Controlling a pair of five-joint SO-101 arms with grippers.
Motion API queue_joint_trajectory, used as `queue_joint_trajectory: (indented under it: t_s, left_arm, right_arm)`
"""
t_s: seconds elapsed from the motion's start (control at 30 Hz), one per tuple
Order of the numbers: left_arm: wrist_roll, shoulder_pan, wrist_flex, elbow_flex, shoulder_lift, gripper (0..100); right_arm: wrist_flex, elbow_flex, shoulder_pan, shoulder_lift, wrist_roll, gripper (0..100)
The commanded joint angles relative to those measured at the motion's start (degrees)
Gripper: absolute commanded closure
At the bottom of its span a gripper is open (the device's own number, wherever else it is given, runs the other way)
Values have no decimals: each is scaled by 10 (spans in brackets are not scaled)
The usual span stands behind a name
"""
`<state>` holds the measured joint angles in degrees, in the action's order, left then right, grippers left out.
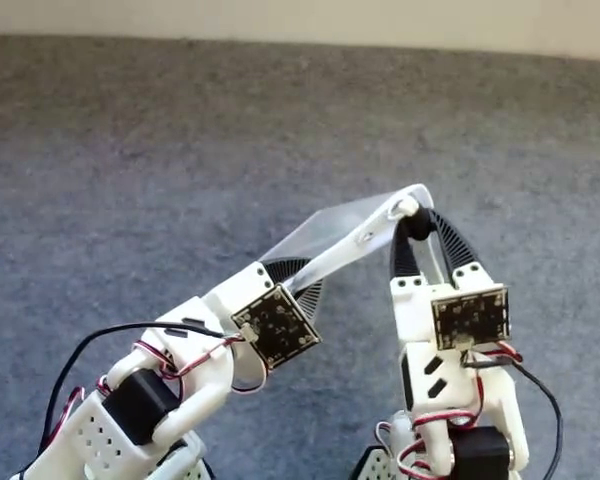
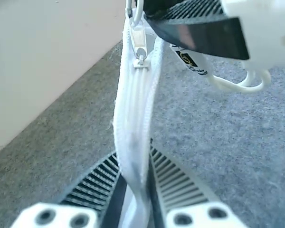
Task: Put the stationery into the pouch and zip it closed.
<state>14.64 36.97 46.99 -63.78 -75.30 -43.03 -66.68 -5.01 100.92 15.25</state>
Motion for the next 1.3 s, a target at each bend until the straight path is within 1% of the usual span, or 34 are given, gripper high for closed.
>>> queue_joint_trajectory:
  t_s: [0.0, 0.23, 0.37, 0.5, 0.6, 0.83, 1.0, 1.17, 1.27]
  left_arm:
    - [4, -16, 20, 8, -1, 996]
    - [4, -16, 20, 8, -1, 996]
    - [4, -16, 20, 8, -1, 996]
    - [4, -16, 20, 8, -1, 996]
    - [4, -16, 20, 8, -1, 996]
    - [4, -16, 20, 7, -1, 996]
    - [4, -16, 20, 7, -1, 996]
    - [4, -15, 20, 6, -1, 996]
    - [4, -15, 20, 6, -1, 996]
  right_arm:
    - [62, -14, 29, -4, 8, 993]
    - [65, -19, 34, -17, 9, 993]
    - [66, -7, 45, -120, 5, 992]
    - [64, 64, 72, -235, -25, 992]
    - [64, 94, 80, -277, -29, 992]
    - [66, 98, 81, -287, -27, 992]
    - [67, 99, 102, -288, -27, 992]
    - [68, 100, 106, -291, -27, 992]
    - [87, 100, 135, -333, -31, 992]
